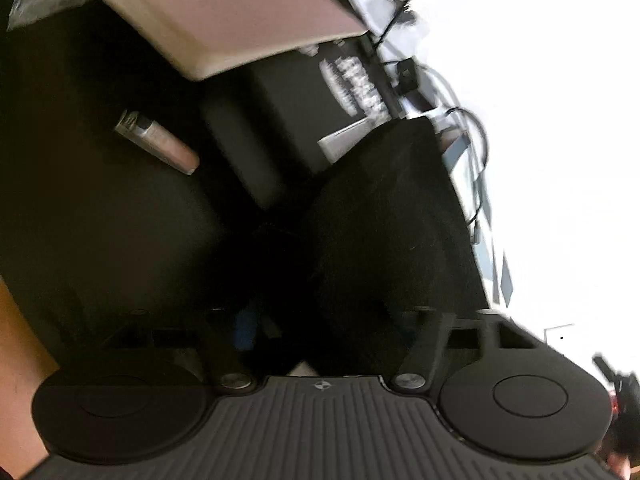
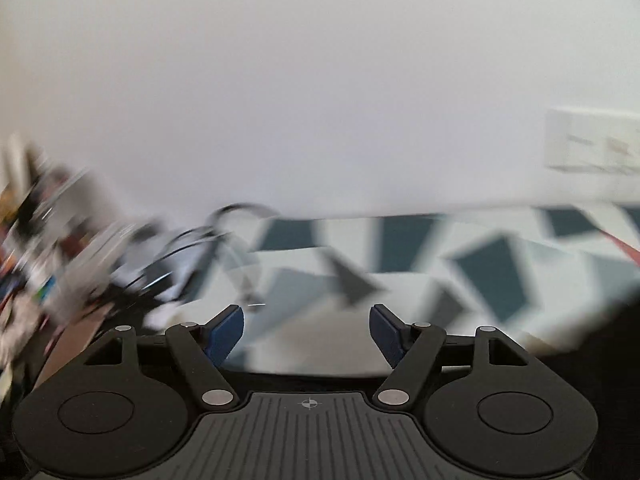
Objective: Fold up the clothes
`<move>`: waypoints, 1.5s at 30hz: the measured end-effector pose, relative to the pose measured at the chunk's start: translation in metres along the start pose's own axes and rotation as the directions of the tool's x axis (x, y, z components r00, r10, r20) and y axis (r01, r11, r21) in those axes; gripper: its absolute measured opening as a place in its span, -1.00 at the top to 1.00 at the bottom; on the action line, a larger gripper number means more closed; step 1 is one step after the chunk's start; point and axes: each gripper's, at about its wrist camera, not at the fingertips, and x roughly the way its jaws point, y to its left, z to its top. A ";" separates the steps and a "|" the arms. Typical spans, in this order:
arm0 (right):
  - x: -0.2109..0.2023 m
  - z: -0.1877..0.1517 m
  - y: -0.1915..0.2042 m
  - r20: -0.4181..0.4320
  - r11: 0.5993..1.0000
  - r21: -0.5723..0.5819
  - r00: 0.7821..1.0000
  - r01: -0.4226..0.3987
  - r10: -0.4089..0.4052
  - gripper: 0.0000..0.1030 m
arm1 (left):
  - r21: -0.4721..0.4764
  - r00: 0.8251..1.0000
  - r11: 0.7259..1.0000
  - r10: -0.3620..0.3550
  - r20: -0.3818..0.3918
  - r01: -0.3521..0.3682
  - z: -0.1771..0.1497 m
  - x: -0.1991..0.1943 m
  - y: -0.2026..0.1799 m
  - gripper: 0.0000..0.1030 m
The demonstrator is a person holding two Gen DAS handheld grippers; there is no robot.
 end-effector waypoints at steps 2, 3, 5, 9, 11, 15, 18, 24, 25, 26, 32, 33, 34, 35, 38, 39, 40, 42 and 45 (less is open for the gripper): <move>-0.030 -0.005 -0.033 0.027 0.995 0.068 0.997 0.074 -0.076 -0.35 | 0.035 0.999 0.999 0.027 0.027 -0.027 -0.001 -0.007 -0.009 0.49; -0.044 -0.010 -0.048 0.038 0.990 0.090 0.993 0.111 -0.115 -0.37 | 0.058 0.999 0.998 0.026 0.041 -0.029 -0.003 -0.013 -0.015 0.63; -0.070 -0.020 -0.073 0.051 0.975 0.129 0.981 0.180 -0.188 -0.43 | 0.130 0.996 0.991 0.020 0.083 -0.031 -0.006 -0.028 -0.031 0.65; -0.110 -0.056 -0.120 0.019 0.932 0.215 0.952 0.293 -0.304 -0.46 | 0.283 0.983 0.958 -0.019 0.183 -0.034 -0.010 -0.058 -0.073 0.67; -0.126 -0.076 -0.139 -0.010 0.908 0.252 0.939 0.334 -0.343 -0.46 | 0.321 0.973 0.947 -0.045 0.225 -0.030 -0.005 -0.068 -0.089 0.67; -0.138 -0.120 -0.145 -0.069 0.887 0.258 0.923 0.383 -0.379 -0.45 | 0.324 0.967 0.944 -0.029 0.253 -0.057 0.016 -0.066 -0.103 0.68; -0.140 -0.150 -0.120 -0.092 0.905 0.140 0.915 0.402 -0.392 -0.44 | 0.327 0.974 0.941 0.015 0.226 -0.090 0.021 -0.059 -0.103 0.68; -0.104 -0.193 -0.057 -0.101 0.911 -0.088 0.906 0.403 -0.410 -0.44 | 0.325 0.975 0.936 0.067 0.210 -0.134 0.020 -0.056 -0.097 0.68; -0.095 -0.195 -0.055 -0.096 0.900 -0.084 0.896 0.427 -0.434 -0.39 | 0.320 0.976 0.938 0.069 0.207 -0.134 0.021 -0.055 -0.096 0.68; -0.088 -0.194 -0.057 -0.089 0.889 -0.059 0.885 0.454 -0.457 -0.28 | 0.320 0.976 0.938 0.070 0.206 -0.135 0.022 -0.054 -0.096 0.68; -0.116 -0.188 -0.088 -0.030 0.839 0.113 0.846 0.532 -0.533 0.58 | 0.267 0.970 0.952 0.089 0.225 -0.149 0.028 -0.052 -0.091 0.68; -0.121 -0.195 -0.092 -0.047 0.841 0.106 0.848 0.530 -0.528 0.57 | 0.261 0.971 0.954 0.091 0.221 -0.149 0.028 -0.050 -0.090 0.68; -0.122 -0.202 -0.092 -0.081 0.844 0.096 0.850 0.527 -0.521 0.57 | 0.258 0.971 0.954 0.096 0.217 -0.152 0.027 -0.048 -0.088 0.68; -0.122 -0.210 -0.093 -0.116 0.847 0.086 0.850 0.524 -0.514 0.57 | 0.262 0.970 0.951 0.108 0.216 -0.164 0.025 -0.046 -0.088 0.69; -0.123 -0.222 -0.091 -0.195 0.871 0.039 0.859 0.489 -0.473 0.31 | 0.256 0.960 0.944 0.149 0.238 -0.210 0.022 -0.044 -0.082 0.69; -0.128 -0.218 -0.089 -0.203 0.884 0.019 0.868 0.466 -0.453 0.17 | 0.243 0.957 0.946 0.157 0.244 -0.217 0.025 -0.045 -0.079 0.69; -0.133 -0.214 -0.088 -0.213 0.897 0.000 0.876 0.443 -0.433 -0.08 | 0.229 0.954 0.948 0.165 0.249 -0.223 0.027 -0.045 -0.076 0.69; -0.143 -0.206 -0.086 -0.230 0.920 -0.037 0.892 0.391 -0.389 -0.22 | 0.207 0.948 0.950 0.178 0.263 -0.235 0.032 -0.047 -0.071 0.69; -0.163 -0.189 -0.088 -0.243 0.960 -0.070 0.928 0.272 -0.281 -0.33 | 0.197 0.931 0.945 0.194 0.309 -0.263 0.037 -0.049 -0.069 0.69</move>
